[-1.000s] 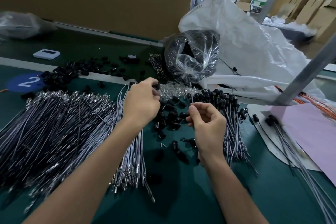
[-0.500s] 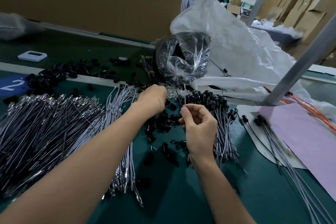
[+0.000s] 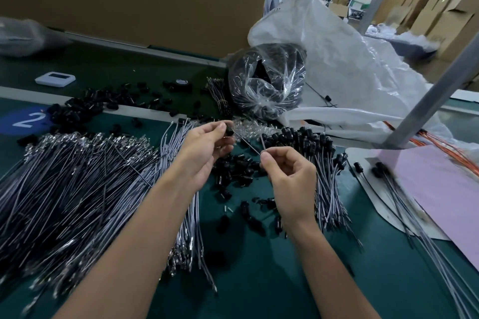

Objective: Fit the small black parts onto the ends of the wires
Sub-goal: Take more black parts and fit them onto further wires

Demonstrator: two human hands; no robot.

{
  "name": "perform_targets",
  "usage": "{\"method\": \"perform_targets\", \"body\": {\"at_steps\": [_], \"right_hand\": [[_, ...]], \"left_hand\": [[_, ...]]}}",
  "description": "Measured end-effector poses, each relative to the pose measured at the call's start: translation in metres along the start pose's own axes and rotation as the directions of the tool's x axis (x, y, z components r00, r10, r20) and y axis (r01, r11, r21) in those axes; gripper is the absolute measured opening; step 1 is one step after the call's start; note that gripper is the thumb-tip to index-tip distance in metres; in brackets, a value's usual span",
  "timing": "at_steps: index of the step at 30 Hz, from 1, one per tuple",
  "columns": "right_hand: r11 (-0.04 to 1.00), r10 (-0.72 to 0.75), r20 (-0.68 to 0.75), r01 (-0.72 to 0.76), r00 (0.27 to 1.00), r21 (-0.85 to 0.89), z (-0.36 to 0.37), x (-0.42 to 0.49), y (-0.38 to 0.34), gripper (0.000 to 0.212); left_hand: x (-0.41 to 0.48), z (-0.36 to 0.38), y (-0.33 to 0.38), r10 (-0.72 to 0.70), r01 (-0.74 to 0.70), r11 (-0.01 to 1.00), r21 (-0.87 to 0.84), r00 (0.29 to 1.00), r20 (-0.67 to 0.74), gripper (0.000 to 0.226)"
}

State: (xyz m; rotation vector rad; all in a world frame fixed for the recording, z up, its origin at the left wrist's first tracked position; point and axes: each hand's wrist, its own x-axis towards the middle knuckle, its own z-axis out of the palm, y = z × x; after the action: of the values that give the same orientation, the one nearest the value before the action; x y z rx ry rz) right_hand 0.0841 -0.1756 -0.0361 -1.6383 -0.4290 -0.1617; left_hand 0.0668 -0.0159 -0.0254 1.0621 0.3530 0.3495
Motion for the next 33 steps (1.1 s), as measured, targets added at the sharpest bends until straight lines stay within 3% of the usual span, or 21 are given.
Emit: {"method": "perform_targets", "body": {"at_steps": [3, 6, 18, 33], "right_hand": [[0.999, -0.036, 0.043, 0.036, 0.998, 0.009, 0.001, -0.002, -0.003, 0.011], [0.999, -0.043, 0.064, 0.042, 0.997, 0.01, 0.003, -0.002, -0.004, 0.01], [0.995, -0.046, -0.038, 0.049, 0.998, 0.088, 0.0, -0.001, -0.003, 0.011], [0.995, -0.073, 0.016, 0.071, 0.997, 0.076, 0.001, -0.002, -0.001, 0.009]], "left_hand": [[-0.017, -0.003, 0.0, -0.003, -0.004, 0.963, -0.271, 1.0, -0.026, 0.016], [-0.025, 0.0, -0.002, -0.013, -0.001, 0.922, -0.386, 0.999, -0.034, 0.012], [-0.031, 0.001, -0.006, -0.023, 0.015, 0.881, -0.473, 1.0, -0.012, 0.012], [-0.033, 0.003, -0.01, 0.057, -0.053, 0.942, -0.331, 0.998, 0.002, 0.017]]}}
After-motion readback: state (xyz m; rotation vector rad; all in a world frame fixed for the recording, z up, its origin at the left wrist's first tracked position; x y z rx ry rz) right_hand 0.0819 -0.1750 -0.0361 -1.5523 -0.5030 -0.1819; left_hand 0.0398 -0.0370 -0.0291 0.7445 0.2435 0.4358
